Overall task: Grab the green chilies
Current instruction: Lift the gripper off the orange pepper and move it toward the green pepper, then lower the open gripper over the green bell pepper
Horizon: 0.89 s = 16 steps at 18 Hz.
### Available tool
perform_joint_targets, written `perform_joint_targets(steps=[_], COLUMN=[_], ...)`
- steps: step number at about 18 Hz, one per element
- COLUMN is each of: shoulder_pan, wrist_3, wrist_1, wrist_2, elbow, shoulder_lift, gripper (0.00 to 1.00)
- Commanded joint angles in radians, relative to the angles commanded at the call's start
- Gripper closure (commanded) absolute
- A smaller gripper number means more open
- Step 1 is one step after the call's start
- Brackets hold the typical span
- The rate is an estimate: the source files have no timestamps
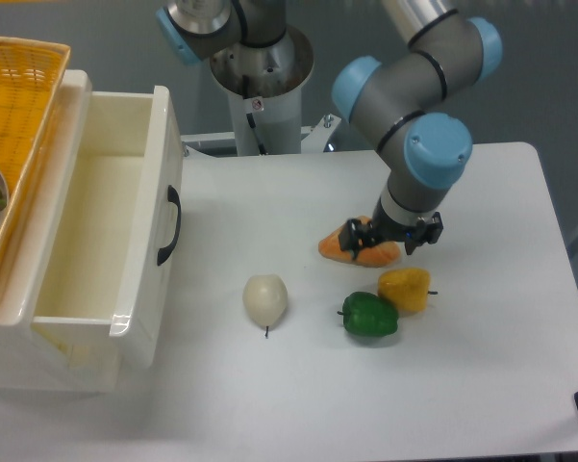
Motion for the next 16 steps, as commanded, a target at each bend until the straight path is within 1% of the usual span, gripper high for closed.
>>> perform_joint_targets(steps=[4,6,7,9,11,16], shoulder_pan=[-0.006,-0.008,-0.008,-0.006,-0.006,-0.018], wrist_3=[-0.153,-0.241,-0.291,-0.35,-0.373,-0.532], wrist_1=[0.0,0.002,0.006,0.038,0.045,0.074], wrist_2=[0.006,0.006,0.006,0.005,0.008,0.0], elbow=[0.051,0.063,0.063,0.061,0.058,0.063], shoulder_lift=[-0.049,-0.063,-0.062,-0.06,-0.062,-0.058], gripper=[0.0,0.0,0.0,0.0,0.0,0.0])
